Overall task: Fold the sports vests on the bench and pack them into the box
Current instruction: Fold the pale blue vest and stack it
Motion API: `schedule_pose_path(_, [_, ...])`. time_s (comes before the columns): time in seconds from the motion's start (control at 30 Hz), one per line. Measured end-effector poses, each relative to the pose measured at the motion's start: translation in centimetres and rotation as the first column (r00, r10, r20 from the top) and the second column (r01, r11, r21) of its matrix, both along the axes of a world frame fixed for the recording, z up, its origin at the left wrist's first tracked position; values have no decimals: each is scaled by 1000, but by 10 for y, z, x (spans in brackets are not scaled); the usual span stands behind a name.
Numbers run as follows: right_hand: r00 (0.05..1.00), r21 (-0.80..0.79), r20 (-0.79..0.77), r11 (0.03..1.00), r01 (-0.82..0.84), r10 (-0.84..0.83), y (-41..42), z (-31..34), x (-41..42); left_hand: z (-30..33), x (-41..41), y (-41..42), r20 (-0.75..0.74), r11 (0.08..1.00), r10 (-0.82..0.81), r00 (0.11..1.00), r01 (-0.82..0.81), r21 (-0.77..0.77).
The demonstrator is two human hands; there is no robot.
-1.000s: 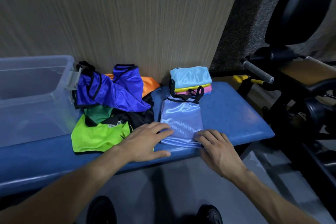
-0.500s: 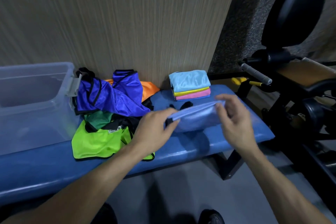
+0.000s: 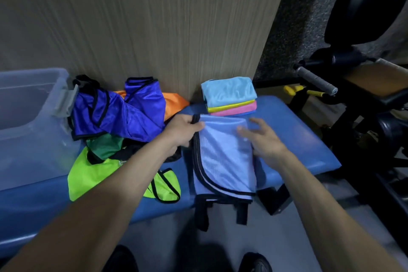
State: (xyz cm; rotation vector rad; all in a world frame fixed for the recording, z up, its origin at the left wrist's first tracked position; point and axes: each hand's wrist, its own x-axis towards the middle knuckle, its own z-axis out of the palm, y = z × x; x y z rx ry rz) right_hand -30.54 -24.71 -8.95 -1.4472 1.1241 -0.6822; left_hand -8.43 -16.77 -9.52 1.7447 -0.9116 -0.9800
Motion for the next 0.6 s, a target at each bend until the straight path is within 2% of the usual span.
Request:
schedule_pose_path(0.07, [988,46,-97,992,-120,124,1,-9,-1,-20,6,-13,25,997,46,999,-47,54])
schedule_pose_path(0.13, [985,-64,-134,991,-119,109,-6,-15,1,-28,9,-23,60,995,84,995,-88,55])
schedule_pose_path(0.23, [977,-284,-211,957,-57,-4,-14,-27,6,-28,14,-35,154,990,139,978,-141,6])
schedule_pose_path(0.33, [955,-432,-290,899,-76,-59,-15,-31,6,-25,17,-36,383,990,136,914,-139,-19])
schedule_pose_path(0.4, [929,-544,-370,810,-217,0,-12,-27,-1,-20,16,-30,563,995,86,822,-97,-11])
schedule_pose_path(0.5, [871,-619,-463,645,-449,163,2,-17,-23,-9,7,-17,759,993,27,651,72,-97])
schedule_pose_path(0.6, [789,-605,-549,522,-602,274,20,-8,-48,-5,-13,-6,754,874,-174,633,453,-179])
